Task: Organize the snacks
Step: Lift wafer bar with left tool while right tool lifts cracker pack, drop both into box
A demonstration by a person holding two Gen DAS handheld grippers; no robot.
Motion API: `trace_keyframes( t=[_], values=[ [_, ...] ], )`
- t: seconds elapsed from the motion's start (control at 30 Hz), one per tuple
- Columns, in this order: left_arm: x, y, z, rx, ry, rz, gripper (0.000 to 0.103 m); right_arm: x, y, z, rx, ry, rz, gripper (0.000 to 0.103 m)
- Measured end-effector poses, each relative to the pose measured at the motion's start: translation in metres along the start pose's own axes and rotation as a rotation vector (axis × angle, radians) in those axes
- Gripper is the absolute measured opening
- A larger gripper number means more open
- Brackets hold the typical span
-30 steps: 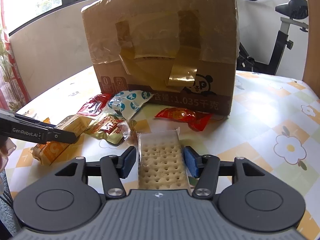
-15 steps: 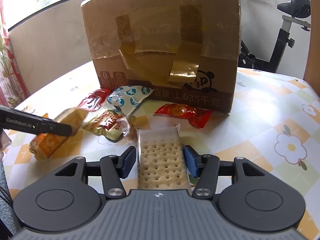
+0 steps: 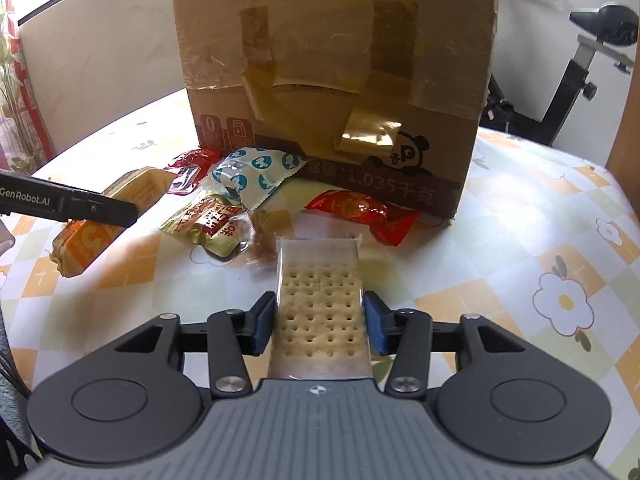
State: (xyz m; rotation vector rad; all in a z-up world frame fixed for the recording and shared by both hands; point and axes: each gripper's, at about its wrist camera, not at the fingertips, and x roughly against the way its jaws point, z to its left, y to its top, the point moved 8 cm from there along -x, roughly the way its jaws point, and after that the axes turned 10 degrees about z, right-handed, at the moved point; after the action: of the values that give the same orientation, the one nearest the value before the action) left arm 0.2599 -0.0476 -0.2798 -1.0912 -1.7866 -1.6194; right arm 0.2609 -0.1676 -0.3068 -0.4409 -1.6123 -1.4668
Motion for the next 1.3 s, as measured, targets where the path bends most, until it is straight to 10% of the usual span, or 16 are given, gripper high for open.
trace_keyframes(
  t=[0.67, 0.97, 1.3],
  values=[
    [0.114, 0.143, -0.025, -0.117, -0.097, -0.366, 0.041, 0.141, 0.141, -0.007, -0.046, 0.019, -0.41, 0.049],
    [0.065, 0.241, -0.069, -0.161, -0.071, -0.325, 0.041, 0.113, 0.236, -0.028, -0.188, -0.083, -0.428, 0.049],
    [0.009, 0.26, -0.085, -0.179, -0.042, -0.215, 0.042, 0.08, 0.232, -0.061, -0.305, -0.145, -0.334, 0.05]
  ],
)
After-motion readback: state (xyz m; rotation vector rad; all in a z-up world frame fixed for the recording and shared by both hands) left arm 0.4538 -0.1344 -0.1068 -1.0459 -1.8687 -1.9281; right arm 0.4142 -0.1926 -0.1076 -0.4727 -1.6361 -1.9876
